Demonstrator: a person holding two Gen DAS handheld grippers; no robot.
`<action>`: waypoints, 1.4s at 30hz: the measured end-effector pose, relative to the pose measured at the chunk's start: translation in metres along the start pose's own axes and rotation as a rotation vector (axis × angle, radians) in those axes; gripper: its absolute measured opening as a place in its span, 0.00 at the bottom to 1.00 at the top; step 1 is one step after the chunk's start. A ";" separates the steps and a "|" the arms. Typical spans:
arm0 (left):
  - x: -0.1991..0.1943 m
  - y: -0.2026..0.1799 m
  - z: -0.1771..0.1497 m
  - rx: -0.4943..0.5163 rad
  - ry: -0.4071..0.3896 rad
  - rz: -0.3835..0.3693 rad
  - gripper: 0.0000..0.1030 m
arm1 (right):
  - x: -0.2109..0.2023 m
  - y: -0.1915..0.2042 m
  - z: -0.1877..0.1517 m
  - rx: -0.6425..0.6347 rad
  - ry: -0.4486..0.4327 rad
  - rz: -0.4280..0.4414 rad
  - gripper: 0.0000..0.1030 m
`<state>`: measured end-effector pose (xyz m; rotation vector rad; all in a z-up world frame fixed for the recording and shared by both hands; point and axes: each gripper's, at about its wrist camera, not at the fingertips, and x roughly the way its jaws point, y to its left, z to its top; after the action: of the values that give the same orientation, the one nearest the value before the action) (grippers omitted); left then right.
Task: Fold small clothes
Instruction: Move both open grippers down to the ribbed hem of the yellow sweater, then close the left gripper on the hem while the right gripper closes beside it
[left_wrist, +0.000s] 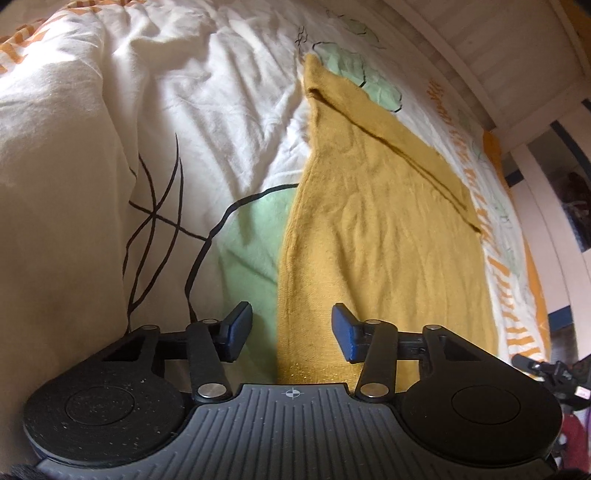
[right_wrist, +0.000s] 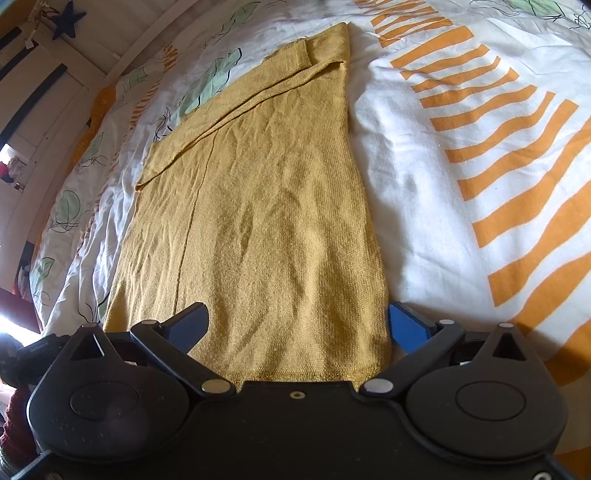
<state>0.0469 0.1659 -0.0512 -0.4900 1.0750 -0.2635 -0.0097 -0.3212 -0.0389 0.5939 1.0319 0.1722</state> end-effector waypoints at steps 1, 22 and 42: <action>0.003 -0.004 0.000 0.028 0.009 0.016 0.40 | 0.000 0.000 0.000 0.001 0.000 -0.001 0.99; 0.003 -0.004 0.003 0.065 0.022 0.053 0.05 | -0.001 -0.004 0.012 0.035 0.077 0.017 0.99; 0.023 -0.017 0.005 0.153 0.035 -0.010 0.42 | 0.028 -0.021 0.023 0.106 0.176 0.109 1.00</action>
<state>0.0629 0.1427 -0.0587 -0.3543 1.0774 -0.3614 0.0219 -0.3364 -0.0631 0.7423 1.1848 0.2703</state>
